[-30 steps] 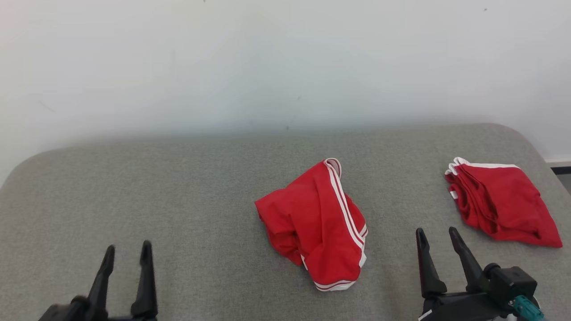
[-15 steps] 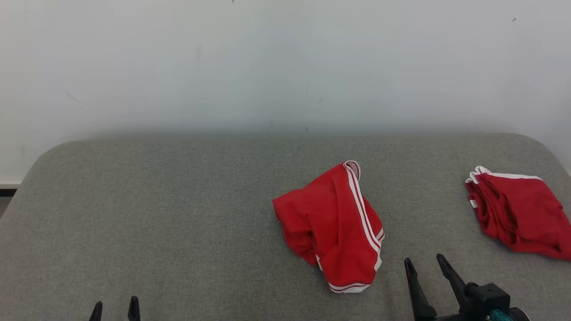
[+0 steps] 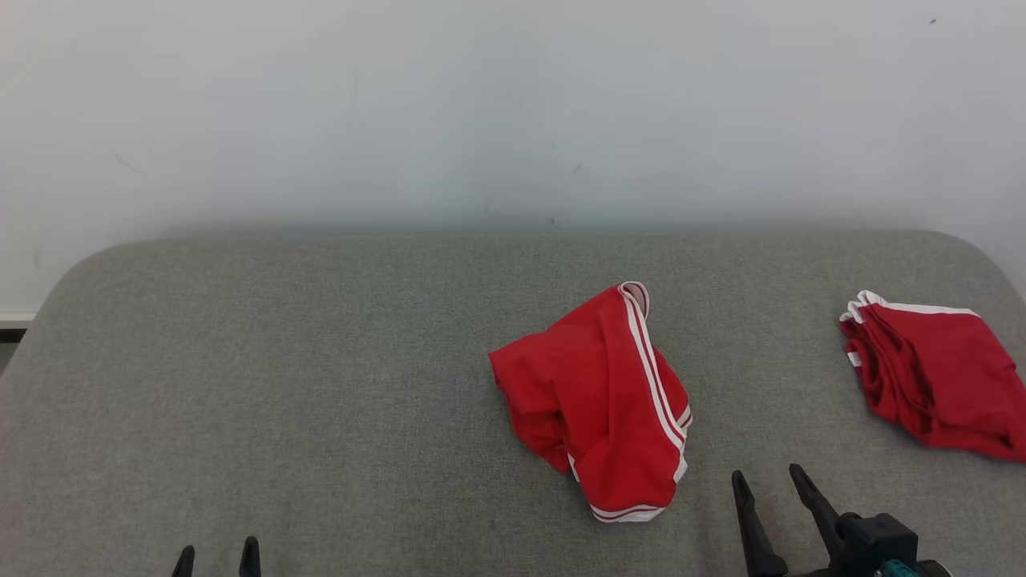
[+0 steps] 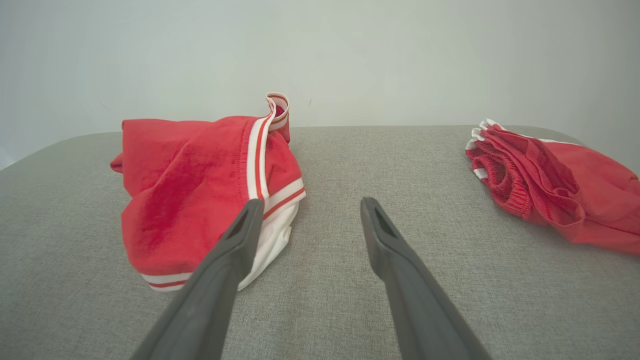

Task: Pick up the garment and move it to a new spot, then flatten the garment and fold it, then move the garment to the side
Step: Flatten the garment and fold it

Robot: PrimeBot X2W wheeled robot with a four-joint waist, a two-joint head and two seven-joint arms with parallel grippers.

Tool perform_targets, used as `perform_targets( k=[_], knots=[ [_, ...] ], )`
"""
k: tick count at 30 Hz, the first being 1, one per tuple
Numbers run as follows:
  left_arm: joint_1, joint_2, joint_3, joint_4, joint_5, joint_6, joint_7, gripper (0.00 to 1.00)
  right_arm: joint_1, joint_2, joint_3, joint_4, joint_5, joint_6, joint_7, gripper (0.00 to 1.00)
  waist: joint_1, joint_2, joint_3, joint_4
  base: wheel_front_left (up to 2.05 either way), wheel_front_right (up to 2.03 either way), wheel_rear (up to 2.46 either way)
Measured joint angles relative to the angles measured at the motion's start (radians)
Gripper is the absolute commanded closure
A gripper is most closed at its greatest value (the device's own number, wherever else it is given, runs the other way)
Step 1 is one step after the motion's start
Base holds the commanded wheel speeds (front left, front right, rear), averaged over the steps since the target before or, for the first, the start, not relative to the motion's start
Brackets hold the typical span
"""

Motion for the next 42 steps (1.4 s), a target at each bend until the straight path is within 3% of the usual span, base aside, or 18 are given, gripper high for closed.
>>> perform_targets(
  k=[30,42],
  knots=[
    [-0.030,-0.011,-0.049,0.001,-0.019,-0.022,0.018,0.00,-0.012,0.012,0.007,-0.007,0.002,0.000,-0.007,0.00,0.0000,0.0000,0.023,-0.035,0.00,0.00,0.00],
    [-0.196,-0.077,-0.230,-0.010,-0.035,-0.082,0.094,0.00,-0.024,0.009,0.013,-0.022,0.007,0.000,0.005,0.00,0.0000,0.0000,0.043,-0.148,0.00,0.00,0.00]
  ],
)
